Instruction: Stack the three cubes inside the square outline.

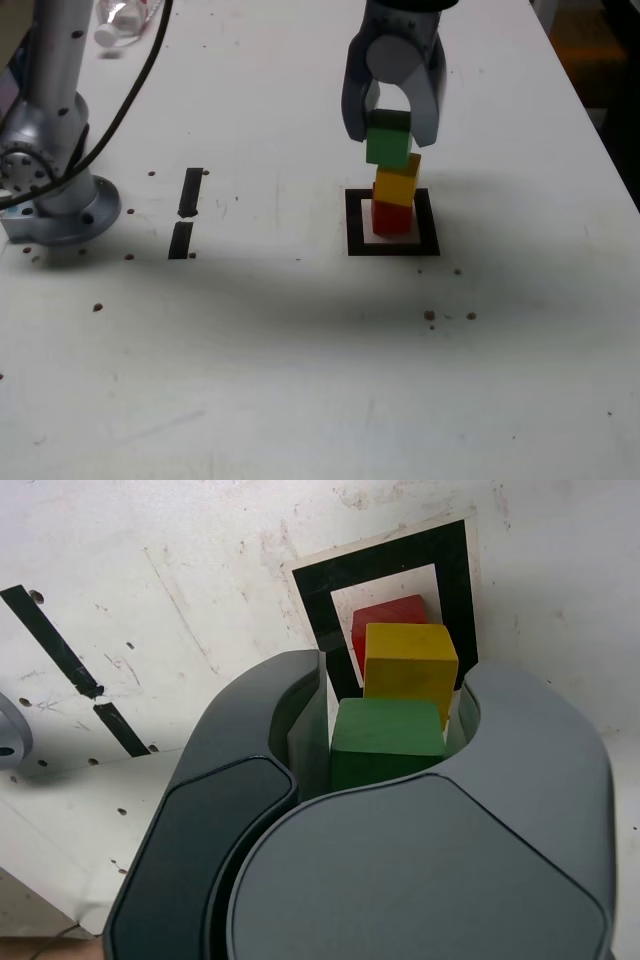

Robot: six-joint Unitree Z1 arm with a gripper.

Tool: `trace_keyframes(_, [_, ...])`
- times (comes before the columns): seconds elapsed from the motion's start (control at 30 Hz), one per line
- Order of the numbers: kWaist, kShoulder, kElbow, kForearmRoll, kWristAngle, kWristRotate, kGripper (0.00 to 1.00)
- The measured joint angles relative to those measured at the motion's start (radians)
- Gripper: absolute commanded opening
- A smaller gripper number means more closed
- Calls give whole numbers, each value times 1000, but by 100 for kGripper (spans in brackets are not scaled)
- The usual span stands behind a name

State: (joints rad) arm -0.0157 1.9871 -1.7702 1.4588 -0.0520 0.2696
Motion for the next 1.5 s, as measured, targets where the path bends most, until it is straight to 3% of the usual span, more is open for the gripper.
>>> trace_keyframes(0.4, [0, 3, 2, -13, 0, 8, 55])
trace_keyframes(0.9, [0, 3, 3, -43, 10, 22, 62])
trace_keyframes(1.2, [3, -26, 3, -15, 49, 20, 65])
trace_keyframes(1.5, [16, -168, 97, -11, 137, -55, 71])
